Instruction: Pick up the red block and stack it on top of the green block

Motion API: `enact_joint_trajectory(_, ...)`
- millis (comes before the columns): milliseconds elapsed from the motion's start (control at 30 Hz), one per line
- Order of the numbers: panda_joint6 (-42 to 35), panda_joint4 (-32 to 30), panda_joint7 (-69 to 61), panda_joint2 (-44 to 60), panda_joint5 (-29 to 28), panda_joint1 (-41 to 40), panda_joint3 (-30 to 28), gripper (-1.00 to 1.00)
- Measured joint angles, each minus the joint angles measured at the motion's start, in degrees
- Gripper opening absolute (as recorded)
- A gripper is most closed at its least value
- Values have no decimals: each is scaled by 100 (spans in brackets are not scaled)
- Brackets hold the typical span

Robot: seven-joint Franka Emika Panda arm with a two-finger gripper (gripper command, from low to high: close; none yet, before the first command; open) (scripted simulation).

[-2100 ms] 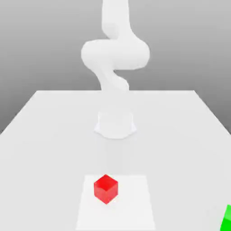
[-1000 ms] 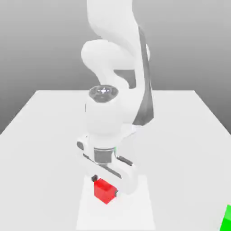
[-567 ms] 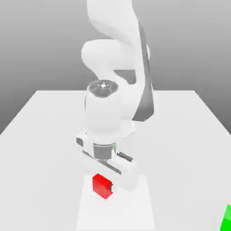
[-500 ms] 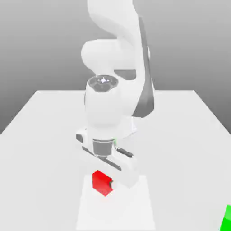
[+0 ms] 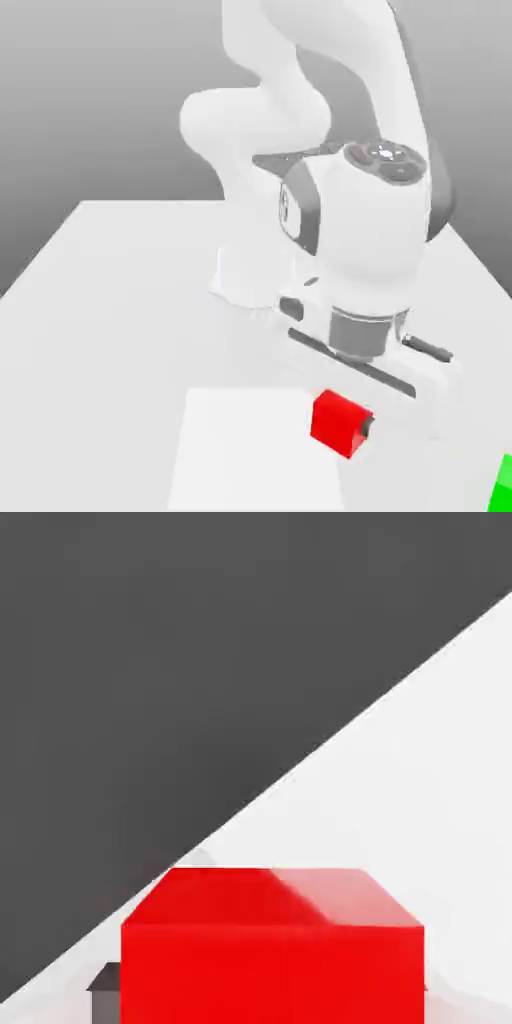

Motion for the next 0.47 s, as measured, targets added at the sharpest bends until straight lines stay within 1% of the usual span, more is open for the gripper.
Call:
enact_joint_trajectory(167,-416,983,731,541,-29,758,402,-100)
enact_joint_trajectory(267,-46,1178,943,1099,-171,977,372,-100)
enact_joint_trajectory(300,128,1201,987,1301,-220,1021,329,100)
enact_joint_trajectory(467,128,1201,987,1301,-220,1021,329,100)
